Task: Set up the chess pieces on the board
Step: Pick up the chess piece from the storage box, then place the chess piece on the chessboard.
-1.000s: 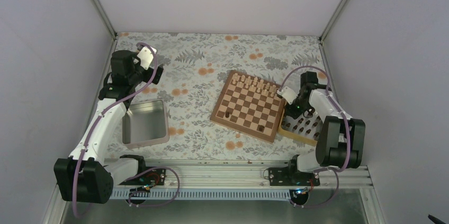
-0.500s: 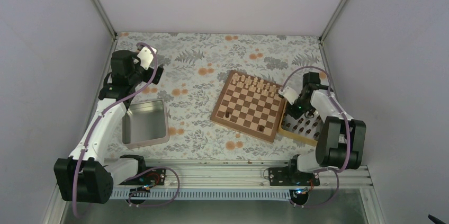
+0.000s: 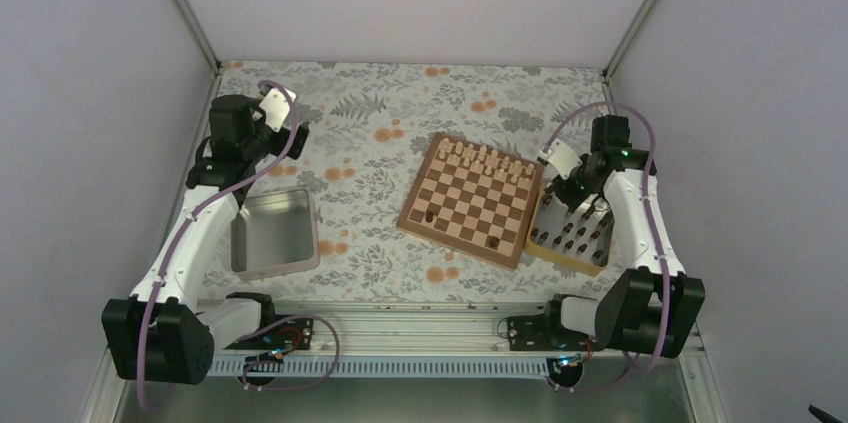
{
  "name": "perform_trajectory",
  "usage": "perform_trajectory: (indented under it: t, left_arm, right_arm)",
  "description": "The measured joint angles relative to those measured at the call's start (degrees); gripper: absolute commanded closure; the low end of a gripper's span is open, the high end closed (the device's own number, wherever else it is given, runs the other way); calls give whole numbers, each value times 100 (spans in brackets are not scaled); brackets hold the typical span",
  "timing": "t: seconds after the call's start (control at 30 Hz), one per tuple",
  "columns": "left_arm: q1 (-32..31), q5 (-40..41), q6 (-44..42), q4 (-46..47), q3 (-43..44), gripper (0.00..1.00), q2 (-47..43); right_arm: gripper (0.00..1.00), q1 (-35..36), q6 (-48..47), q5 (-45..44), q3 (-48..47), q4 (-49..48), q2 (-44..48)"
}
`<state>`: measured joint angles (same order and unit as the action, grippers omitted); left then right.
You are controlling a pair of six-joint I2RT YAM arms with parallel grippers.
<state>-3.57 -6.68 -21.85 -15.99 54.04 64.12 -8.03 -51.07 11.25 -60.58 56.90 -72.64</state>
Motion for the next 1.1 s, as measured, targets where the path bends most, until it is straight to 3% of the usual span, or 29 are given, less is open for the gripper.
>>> perform_trajectory:
  t: [0.43,1.1]
  left_arm:
    - [0,-2,0,-4,0,0,0]
    - [0,-4,0,-39,0,0,0]
  right_arm:
    - [93,205,9,205,-46,507,68]
    - [93,1897,793,164,-13,761,157]
